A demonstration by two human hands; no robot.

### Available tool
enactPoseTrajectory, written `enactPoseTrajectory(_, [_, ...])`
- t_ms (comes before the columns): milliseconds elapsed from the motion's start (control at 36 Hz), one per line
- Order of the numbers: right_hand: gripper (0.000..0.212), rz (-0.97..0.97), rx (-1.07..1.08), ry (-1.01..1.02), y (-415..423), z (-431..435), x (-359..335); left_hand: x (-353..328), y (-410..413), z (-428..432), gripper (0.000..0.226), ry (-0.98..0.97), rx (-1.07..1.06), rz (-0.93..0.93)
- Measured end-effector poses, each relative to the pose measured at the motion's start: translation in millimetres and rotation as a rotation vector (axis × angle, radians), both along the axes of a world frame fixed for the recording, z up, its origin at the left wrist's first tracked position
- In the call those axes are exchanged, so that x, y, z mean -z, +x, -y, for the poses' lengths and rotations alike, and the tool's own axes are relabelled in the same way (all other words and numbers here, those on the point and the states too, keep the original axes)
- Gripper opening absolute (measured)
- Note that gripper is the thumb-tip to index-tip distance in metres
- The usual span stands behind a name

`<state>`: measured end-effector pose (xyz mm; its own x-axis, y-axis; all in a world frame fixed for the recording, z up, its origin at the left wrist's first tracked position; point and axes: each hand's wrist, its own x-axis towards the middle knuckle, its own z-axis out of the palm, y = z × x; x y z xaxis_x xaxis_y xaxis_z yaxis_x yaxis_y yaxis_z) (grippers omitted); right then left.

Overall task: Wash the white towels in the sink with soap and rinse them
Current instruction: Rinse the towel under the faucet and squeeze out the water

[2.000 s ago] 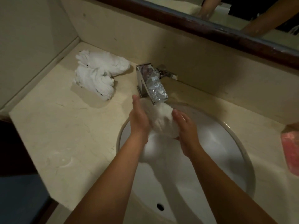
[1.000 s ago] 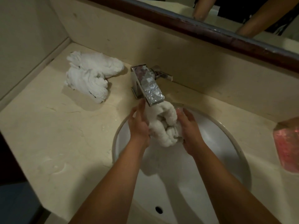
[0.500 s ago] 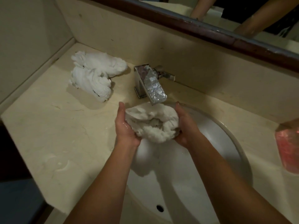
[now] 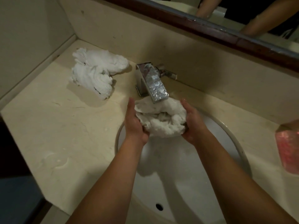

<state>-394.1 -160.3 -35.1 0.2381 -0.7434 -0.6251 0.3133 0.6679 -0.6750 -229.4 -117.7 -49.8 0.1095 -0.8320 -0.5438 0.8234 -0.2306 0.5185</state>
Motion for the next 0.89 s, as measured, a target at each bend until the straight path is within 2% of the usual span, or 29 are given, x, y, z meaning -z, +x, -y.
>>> enactPoseTrajectory(83, [0.059, -0.019, 0.023, 0.007, -6.7, -1.5, 0.7, 4.5, -9.7, 3.0, 0.083, 0.006, -0.025, -0.043])
enactPoseTrajectory(194, [0.059, -0.041, 0.057, -0.005, -16.4, -6.8, 11.9, -0.7, -21.6, 8.1, 0.063, -0.037, -0.080, -0.073])
enactPoseTrajectory(278, [0.064, -0.058, 0.073, 0.028, -14.1, -8.7, 19.5, -1.1, -25.6, 11.7, 0.056, -0.006, -0.151, -0.075])
enactPoseTrajectory(361, [0.064, -0.099, 0.102, 0.065, -4.2, -8.6, 27.7, 2.3, -26.1, 9.7, 0.073, 0.079, -0.208, -0.030])
enactPoseTrajectory(417, [0.064, -0.095, 0.132, 0.105, 4.5, -9.4, 32.3, 2.9, -23.0, 7.0, 0.085, 0.071, -0.201, -0.018])
enactPoseTrajectory(500, [0.062, -0.022, 0.127, 0.120, 18.4, -10.6, 34.9, 0.8, -11.0, 5.5, 0.099, 0.083, -0.201, 0.009])
enactPoseTrajectory(611, [0.048, 0.057, 0.175, 0.137, 32.2, -8.3, 40.4, 14.0, 8.4, 8.5, 0.119, 0.075, -0.183, 0.040])
enactPoseTrajectory(694, [0.068, 0.073, 0.222, 0.146, 42.4, -4.9, 49.8, 15.6, 10.6, 9.2, 0.122, 0.126, -0.205, 0.114])
enactPoseTrajectory(806, [0.076, 0.083, 0.224, 0.156, 50.7, -0.3, 65.3, 9.7, 3.9, 11.7, 0.111, 0.164, -0.280, 0.120])
enactPoseTrajectory(889, [0.073, 0.146, 0.268, 0.181, 56.1, 1.9, 69.9, 3.6, 1.0, 14.2, 0.071, 0.223, -0.350, 0.204])
